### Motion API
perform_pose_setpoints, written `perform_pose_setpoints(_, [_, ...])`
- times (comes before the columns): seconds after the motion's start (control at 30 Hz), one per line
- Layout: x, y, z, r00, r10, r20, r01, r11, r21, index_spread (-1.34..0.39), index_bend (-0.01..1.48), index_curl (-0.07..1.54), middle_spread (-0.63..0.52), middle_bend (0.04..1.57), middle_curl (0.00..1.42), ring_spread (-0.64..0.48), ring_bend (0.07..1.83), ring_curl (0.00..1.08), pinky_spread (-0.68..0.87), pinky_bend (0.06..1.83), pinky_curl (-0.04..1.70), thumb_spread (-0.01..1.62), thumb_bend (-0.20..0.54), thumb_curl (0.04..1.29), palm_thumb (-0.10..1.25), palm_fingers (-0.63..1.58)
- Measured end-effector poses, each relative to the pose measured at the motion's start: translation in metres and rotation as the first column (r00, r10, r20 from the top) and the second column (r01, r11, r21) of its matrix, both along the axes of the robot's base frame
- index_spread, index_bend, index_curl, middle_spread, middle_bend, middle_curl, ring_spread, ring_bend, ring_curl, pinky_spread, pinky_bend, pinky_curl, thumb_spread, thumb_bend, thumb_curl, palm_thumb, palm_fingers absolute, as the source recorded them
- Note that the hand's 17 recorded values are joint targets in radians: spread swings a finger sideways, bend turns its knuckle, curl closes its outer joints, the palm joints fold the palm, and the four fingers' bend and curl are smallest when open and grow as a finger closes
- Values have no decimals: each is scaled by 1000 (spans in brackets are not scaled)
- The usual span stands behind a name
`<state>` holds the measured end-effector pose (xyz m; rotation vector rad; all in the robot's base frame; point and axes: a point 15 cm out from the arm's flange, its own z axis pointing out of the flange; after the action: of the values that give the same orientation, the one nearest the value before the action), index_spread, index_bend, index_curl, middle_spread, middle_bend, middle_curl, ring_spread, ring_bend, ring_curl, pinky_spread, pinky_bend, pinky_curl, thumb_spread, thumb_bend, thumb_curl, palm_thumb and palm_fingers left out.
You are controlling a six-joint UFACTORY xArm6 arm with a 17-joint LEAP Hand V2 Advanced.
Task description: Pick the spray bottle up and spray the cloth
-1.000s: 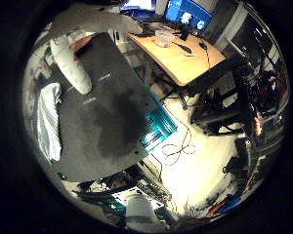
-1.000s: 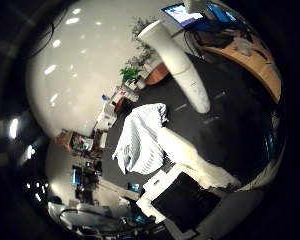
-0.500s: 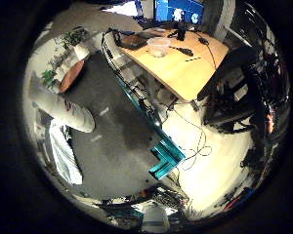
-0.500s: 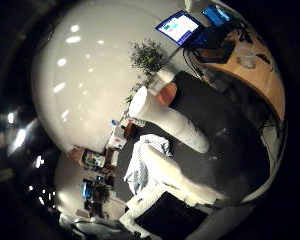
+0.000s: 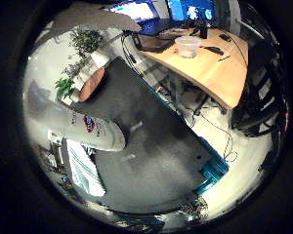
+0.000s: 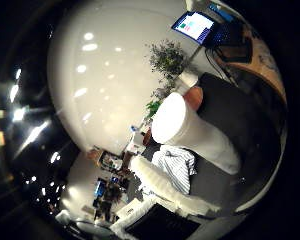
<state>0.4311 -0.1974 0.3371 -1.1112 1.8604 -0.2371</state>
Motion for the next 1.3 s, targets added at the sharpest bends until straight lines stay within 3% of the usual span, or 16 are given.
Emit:
perform_pose_setpoints(0.53, [36, 5, -66, 997, 26, -66, -22, 997, 70, -143, 166, 302, 212, 217, 325, 277, 583, 187, 574, 1218, 30, 1047, -29, 351, 313, 259])
perform_pose_setpoints(0.63, [48, 3, -67, 998, 27, -64, -23, 998, 62, -195, 174, 299, 140, 269, 339, 221, 647, 192, 563, 1174, 3, 1051, -26, 346, 310, 376])
perform_pose_setpoints(0.67, [50, 1, -66, 998, 22, -61, -18, 998, 63, -252, 172, 298, 45, 335, 355, 103, 755, 213, 539, 1125, -18, 1066, -18, 347, 329, 516])
perform_pose_setpoints(0.73, [57, -3, -61, 999, 4, -43, -1, 997, 76, -348, 162, 283, -143, 518, 409, -126, 912, 242, 391, 1045, -32, 1100, -9, 353, 369, 745])
perform_pose_setpoints(0.77, [62, -2, -58, 1000, -3, -30, 6, 996, 90, -409, 130, 258, -262, 646, 454, -273, 995, 276, 126, 1107, -7, 1130, -5, 357, 405, 958])
perform_pose_setpoints(0.83, [73, 0, -51, 1000, -12, -8, 13, 995, 100, -482, 144, 249, -370, 775, 522, -373, 1078, 343, -286, 1189, 44, 1168, -7, 363, 448, 1109])
perform_pose_setpoints(0.87, [77, -1, -47, 1000, -13, 1, 13, 996, 89, -520, 175, 258, -392, 834, 556, -380, 1119, 378, -447, 1213, 84, 1188, -3, 371, 487, 1181])
perform_pose_setpoints(0.93, [86, 4, -45, 1000, -6, 4, 6, 997, 80, -555, 244, 298, -388, 904, 594, -361, 1159, 410, -526, 1216, 121, 1196, -2, 383, 532, 1256])
perform_pose_setpoints(0.97, [89, 6, -46, 1000, -2, 2, 2, 997, 77, -570, 347, 346, -380, 944, 618, -340, 1181, 431, -543, 1226, 154, 1201, 6, 396, 581, 1312])
perform_pose_setpoints(1.1, [95, 14, -48, 1000, 18, 3, -18, 997, 76, -470, 886, 584, -321, 1084, 717, -278, 1273, 508, -450, 1305, 280, 1252, 40, 459, 748, 1351])
perform_pose_setpoints(1.17, [95, 17, -50, 1000, 25, 10, -26, 996, 80, -401, 1009, 639, -295, 1152, 763, -260, 1336, 545, -394, 1366, 337, 1268, 56, 498, 818, 1283])
perform_pose_setpoints(1.3, [94, 25, -51, 998, 50, 24, -52, 995, 90, -337, 1101, 670, -257, 1233, 818, -230, 1413, 595, -340, 1405, 407, 1210, 52, 583, 904, 1223])
